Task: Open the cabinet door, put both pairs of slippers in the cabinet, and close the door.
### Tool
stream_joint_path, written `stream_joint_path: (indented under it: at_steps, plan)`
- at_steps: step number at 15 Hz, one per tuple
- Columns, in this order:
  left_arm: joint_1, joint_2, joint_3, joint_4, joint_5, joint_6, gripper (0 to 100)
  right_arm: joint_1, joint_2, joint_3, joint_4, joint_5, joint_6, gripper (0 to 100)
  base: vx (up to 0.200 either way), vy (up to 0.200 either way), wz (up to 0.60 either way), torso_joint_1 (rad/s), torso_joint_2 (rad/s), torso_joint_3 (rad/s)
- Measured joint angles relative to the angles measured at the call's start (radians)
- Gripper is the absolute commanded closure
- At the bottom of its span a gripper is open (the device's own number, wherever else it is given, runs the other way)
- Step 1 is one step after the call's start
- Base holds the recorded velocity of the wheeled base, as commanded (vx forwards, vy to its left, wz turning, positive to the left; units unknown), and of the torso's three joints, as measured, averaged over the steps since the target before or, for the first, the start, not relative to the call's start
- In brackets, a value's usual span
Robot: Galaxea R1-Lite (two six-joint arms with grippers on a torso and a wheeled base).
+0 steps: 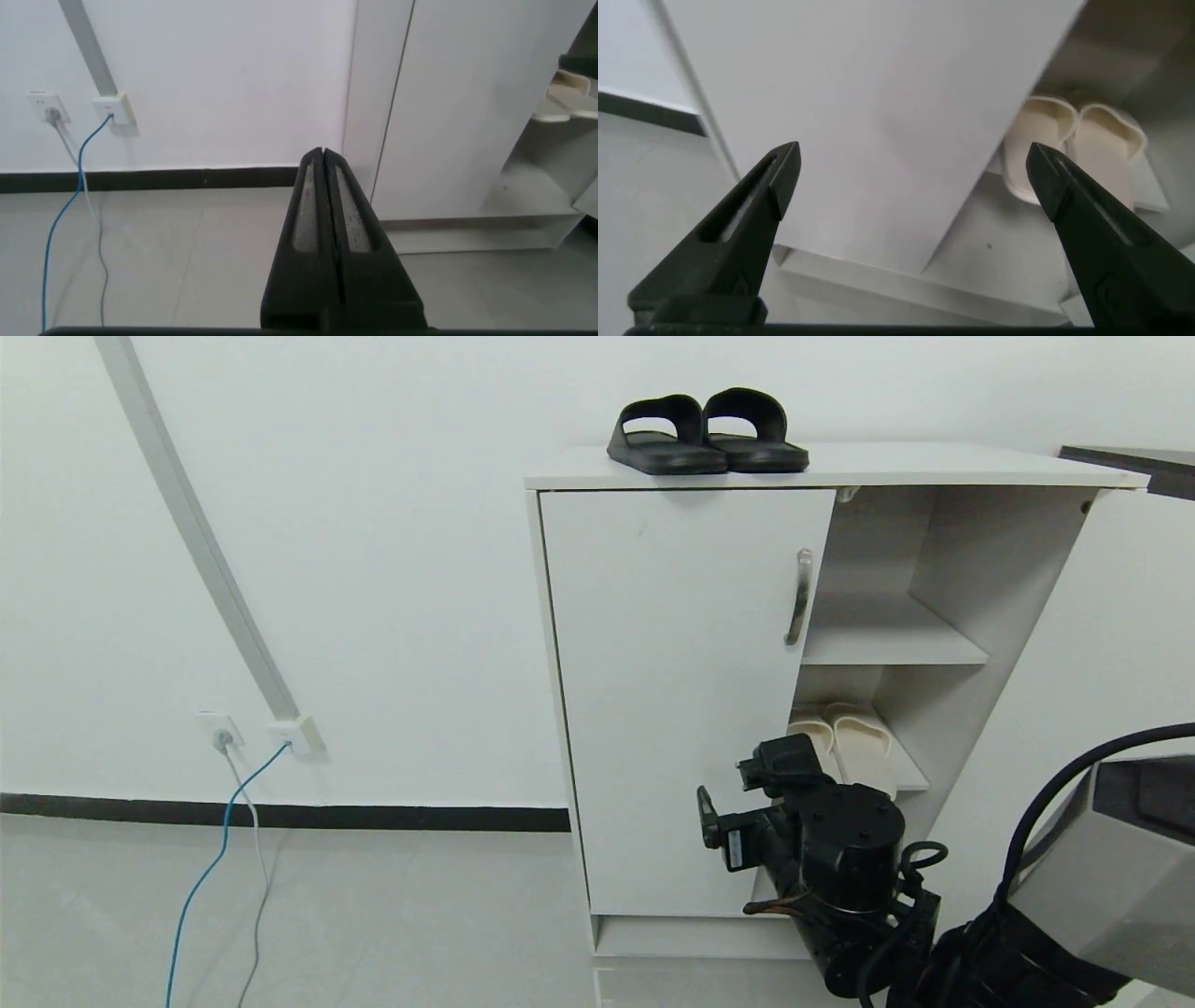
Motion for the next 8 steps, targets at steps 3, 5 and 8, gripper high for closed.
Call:
stream_joint_path:
  at_steps: [3, 5, 8]
  plan:
    - [0.0, 0.0, 0.0, 0.0, 0.0, 0.0, 100, 0.003, 0.0, 0.0, 0.0, 0.0, 0.0, 0, 0.0, 0.0, 0.0, 0.0, 0.0, 0.0]
    - [0.0, 0.0, 0.0, 0.0, 0.0, 0.0, 100, 0.0, 0.001, 0.0, 0.001, 0.0, 0.0, 0, 0.0, 0.0, 0.0, 0.0, 0.0, 0.0]
    - [0.0, 0.0, 0.0, 0.0, 0.0, 0.0, 100, 0.002, 0.001, 0.0, 0.001, 0.0, 0.0, 0, 0.0, 0.0, 0.0, 0.0, 0.0, 0.0]
